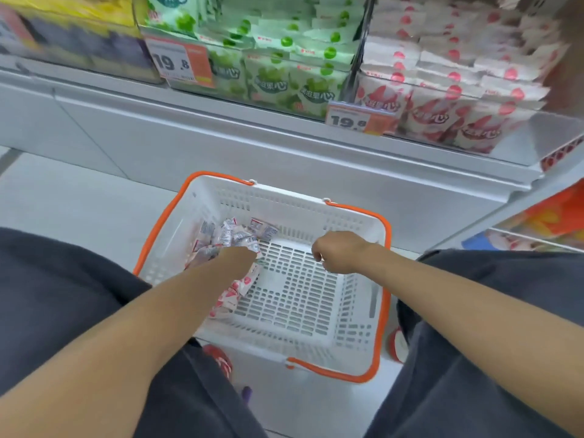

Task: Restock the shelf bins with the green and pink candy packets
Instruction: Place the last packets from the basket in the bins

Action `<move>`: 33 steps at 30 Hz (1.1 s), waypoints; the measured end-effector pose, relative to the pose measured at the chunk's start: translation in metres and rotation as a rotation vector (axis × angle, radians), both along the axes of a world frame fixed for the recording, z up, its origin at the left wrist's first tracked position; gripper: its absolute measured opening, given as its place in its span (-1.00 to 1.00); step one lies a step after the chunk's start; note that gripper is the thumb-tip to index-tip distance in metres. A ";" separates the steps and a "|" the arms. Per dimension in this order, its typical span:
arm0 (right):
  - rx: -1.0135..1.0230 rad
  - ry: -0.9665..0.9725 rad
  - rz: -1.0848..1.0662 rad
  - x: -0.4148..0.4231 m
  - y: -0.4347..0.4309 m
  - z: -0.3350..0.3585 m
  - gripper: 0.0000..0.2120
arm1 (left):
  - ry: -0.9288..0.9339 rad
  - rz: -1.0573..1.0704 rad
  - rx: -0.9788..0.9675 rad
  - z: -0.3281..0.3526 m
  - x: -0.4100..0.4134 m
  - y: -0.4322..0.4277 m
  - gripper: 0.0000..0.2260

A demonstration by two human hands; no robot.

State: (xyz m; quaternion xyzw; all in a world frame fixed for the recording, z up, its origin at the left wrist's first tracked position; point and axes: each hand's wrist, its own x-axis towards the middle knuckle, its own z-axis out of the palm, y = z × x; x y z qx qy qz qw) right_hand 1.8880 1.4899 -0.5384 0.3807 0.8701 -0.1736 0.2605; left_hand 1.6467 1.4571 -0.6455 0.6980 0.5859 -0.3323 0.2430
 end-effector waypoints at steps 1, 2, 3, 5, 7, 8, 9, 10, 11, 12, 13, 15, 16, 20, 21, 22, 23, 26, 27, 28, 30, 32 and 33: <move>-0.015 -0.010 0.005 0.000 -0.002 -0.004 -0.76 | 0.017 -0.058 0.025 -0.011 0.004 -0.004 -0.51; -0.024 -0.019 0.007 0.000 -0.003 -0.007 -0.75 | 0.030 -0.113 0.056 -0.024 0.010 -0.004 -0.45; -0.032 -0.027 0.007 0.002 -0.003 -0.010 -0.73 | 0.047 -0.155 0.082 -0.036 0.016 -0.005 -0.40; -0.049 -0.043 0.009 0.005 -0.003 -0.015 -0.71 | 0.091 -0.208 0.086 -0.051 0.024 -0.003 -0.33; -0.079 -0.044 0.009 0.006 0.000 -0.015 -0.72 | 0.145 -0.257 0.050 -0.061 0.023 0.000 -0.36; -0.084 -0.034 0.006 0.006 0.001 -0.016 -0.71 | 0.159 -0.281 0.039 -0.061 0.022 0.001 -0.38; -0.081 -0.019 0.003 0.006 0.003 -0.015 -0.71 | 0.179 -0.310 0.041 -0.062 0.021 0.004 -0.41; -0.075 -0.007 -0.005 0.006 0.006 -0.014 -0.71 | 0.174 -0.309 0.065 -0.063 0.020 0.007 -0.44; -0.074 0.003 -0.018 0.007 0.008 -0.013 -0.72 | 0.151 -0.297 0.086 -0.062 0.021 0.010 -0.48; -0.073 0.012 -0.035 0.007 0.010 -0.012 -0.72 | 0.122 -0.283 0.105 -0.062 0.021 0.012 -0.53; -0.071 0.020 -0.051 0.008 0.012 -0.011 -0.73 | 0.091 -0.263 0.113 -0.061 0.021 0.012 -0.58; -0.069 0.042 -0.089 0.009 0.017 -0.006 -0.74 | 0.036 -0.168 0.102 -0.057 0.021 0.013 -0.70; -0.066 0.064 -0.117 0.011 0.021 -0.004 -0.75 | -0.018 -0.069 0.104 -0.053 0.021 0.015 -0.78; -0.039 0.130 -0.248 0.023 0.040 0.016 -0.63 | -0.522 0.259 0.212 -0.008 0.044 0.046 -0.72; -0.034 0.134 -0.272 0.028 0.044 0.025 -0.55 | -0.639 0.279 0.247 0.013 0.056 0.055 -0.63; -0.037 0.144 -0.291 0.033 0.047 0.034 -0.46 | -0.741 0.284 0.277 0.036 0.069 0.064 -0.58; -0.053 0.163 -0.315 0.039 0.049 0.042 -0.39 | -0.832 0.302 0.296 0.060 0.082 0.070 -0.57; -0.099 0.262 -0.398 0.056 0.053 0.060 -0.36 | -1.017 0.364 0.314 0.115 0.109 0.083 -0.70; -0.086 0.302 -0.427 0.063 0.055 0.065 -0.46 | -1.053 0.350 0.322 0.132 0.116 0.086 -0.73; -0.060 0.347 -0.437 0.070 0.055 0.072 -0.61 | -1.080 0.329 0.322 0.146 0.122 0.087 -0.74; -0.017 0.423 -0.479 0.082 0.055 0.085 -0.85 | -1.119 0.308 0.326 0.169 0.132 0.088 -0.74; 0.011 0.476 -0.504 0.093 0.054 0.104 -0.90 | -1.157 0.298 0.362 0.187 0.141 0.091 -0.73; 0.027 0.504 -0.511 0.100 0.054 0.115 -0.84 | -1.182 0.294 0.397 0.196 0.148 0.094 -0.74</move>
